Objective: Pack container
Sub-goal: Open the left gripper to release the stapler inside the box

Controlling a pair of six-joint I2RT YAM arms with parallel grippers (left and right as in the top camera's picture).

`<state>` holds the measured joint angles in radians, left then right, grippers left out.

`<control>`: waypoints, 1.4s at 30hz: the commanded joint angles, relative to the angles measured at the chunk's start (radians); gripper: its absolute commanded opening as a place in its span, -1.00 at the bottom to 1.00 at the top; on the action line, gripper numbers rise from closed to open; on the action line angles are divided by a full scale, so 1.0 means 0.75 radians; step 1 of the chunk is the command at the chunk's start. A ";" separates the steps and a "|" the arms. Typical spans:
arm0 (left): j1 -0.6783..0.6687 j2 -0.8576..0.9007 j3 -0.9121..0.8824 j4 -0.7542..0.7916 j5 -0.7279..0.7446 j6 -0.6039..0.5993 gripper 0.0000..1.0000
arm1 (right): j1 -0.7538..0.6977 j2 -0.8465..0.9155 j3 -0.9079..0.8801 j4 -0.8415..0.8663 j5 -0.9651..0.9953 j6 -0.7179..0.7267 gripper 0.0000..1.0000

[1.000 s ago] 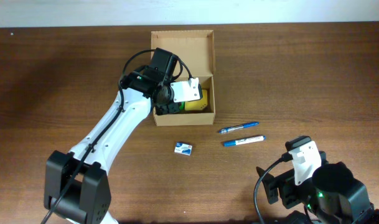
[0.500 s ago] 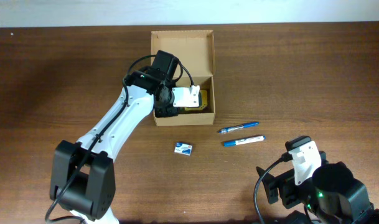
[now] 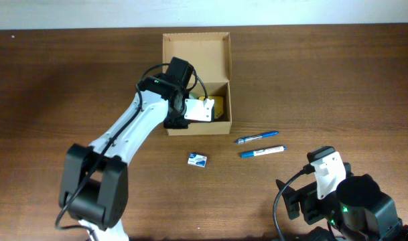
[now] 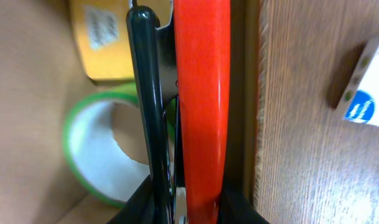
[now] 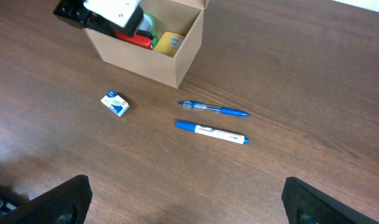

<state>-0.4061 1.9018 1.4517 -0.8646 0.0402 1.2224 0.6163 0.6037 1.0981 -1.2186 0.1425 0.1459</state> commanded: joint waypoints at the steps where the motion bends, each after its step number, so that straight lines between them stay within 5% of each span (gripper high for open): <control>1: 0.011 0.021 0.028 0.000 -0.039 0.038 -0.97 | 0.007 -0.010 -0.006 0.004 0.026 -0.010 0.98; 14: 0.011 0.021 0.028 -0.001 -0.041 0.038 -0.95 | 0.007 -0.010 -0.006 0.004 0.026 -0.010 0.98; 19: 0.022 0.021 0.028 -0.001 -0.054 0.037 -0.43 | 0.007 -0.010 -0.006 0.004 0.026 -0.010 0.99; 25: 0.028 0.021 0.028 -0.001 -0.053 0.037 -0.23 | 0.007 -0.010 -0.006 0.004 0.026 -0.010 0.98; 33: 0.043 0.021 0.028 -0.001 -0.054 0.037 -0.21 | 0.007 -0.010 -0.006 0.004 0.026 -0.010 0.98; 38: 0.048 0.021 0.028 0.000 -0.054 0.037 0.20 | 0.007 -0.010 -0.006 0.004 0.026 -0.010 0.98; 42: 0.048 0.021 0.028 0.008 -0.054 0.037 0.25 | 0.007 -0.010 -0.006 0.004 0.026 -0.010 0.98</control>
<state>-0.3752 1.9175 1.4525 -0.8612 -0.0013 1.2381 0.6163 0.6037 1.0981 -1.2186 0.1425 0.1459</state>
